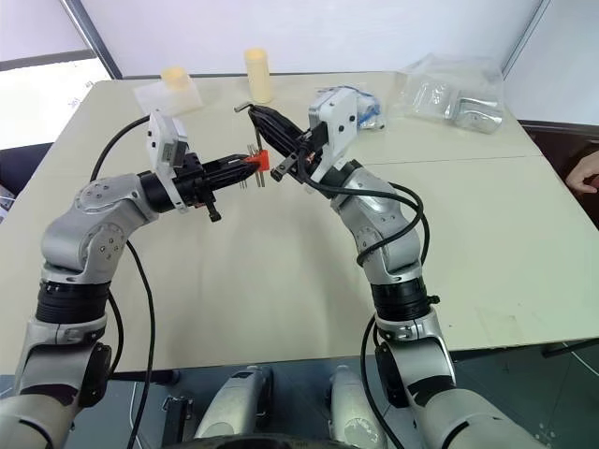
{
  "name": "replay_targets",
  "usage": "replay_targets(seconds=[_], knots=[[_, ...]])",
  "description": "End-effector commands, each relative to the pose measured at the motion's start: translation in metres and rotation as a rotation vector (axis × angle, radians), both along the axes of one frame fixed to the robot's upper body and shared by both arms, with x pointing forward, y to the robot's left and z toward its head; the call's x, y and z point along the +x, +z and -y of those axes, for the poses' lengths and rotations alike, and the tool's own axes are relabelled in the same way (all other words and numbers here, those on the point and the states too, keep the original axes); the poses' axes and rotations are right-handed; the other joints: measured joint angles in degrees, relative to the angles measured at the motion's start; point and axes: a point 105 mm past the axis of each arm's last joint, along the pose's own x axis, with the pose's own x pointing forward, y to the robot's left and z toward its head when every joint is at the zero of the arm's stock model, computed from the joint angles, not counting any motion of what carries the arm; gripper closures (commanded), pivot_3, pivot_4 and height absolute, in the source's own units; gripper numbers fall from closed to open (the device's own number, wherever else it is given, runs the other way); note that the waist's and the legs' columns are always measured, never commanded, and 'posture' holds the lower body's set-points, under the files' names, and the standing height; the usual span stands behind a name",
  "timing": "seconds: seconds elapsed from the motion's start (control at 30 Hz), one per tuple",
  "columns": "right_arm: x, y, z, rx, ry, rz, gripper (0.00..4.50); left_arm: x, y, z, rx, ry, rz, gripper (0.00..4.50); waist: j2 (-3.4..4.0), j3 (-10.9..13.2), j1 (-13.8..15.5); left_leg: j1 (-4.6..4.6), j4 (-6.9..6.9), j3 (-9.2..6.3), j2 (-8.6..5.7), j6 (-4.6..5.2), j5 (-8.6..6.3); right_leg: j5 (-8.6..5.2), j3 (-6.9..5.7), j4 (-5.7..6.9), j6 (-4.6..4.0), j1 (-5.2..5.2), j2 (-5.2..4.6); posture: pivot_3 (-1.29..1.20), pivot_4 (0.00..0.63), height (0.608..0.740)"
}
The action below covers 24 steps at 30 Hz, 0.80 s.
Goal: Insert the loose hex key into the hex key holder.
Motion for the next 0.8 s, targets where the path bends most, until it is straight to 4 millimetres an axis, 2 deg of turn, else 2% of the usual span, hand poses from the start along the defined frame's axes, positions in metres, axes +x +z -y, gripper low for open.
replay_targets(seconds=[0.03,0.8], knots=[[-0.0042,0.0156,0.0024,0.017,0.001,0.063,4.43,-0.0059,0.0198,-0.0006,-0.013,-0.007,0.078,4.5,0.0,0.0,0.0,0.0,0.0,0.0,0.0,0.0,0.0,0.0,0.0,0.0,0.0,0.0,0.0,0.0,0.15,0.74],[-0.0064,0.0179,0.0051,0.008,0.008,0.067,4.43,0.0023,0.0173,-0.0069,-0.011,0.035,0.062,4.5,0.0,0.0,0.0,0.0,-0.02,0.0,0.0,0.0,0.0,0.0,0.0,-0.02,0.0,0.0,0.0,0.0,0.15,0.74]])
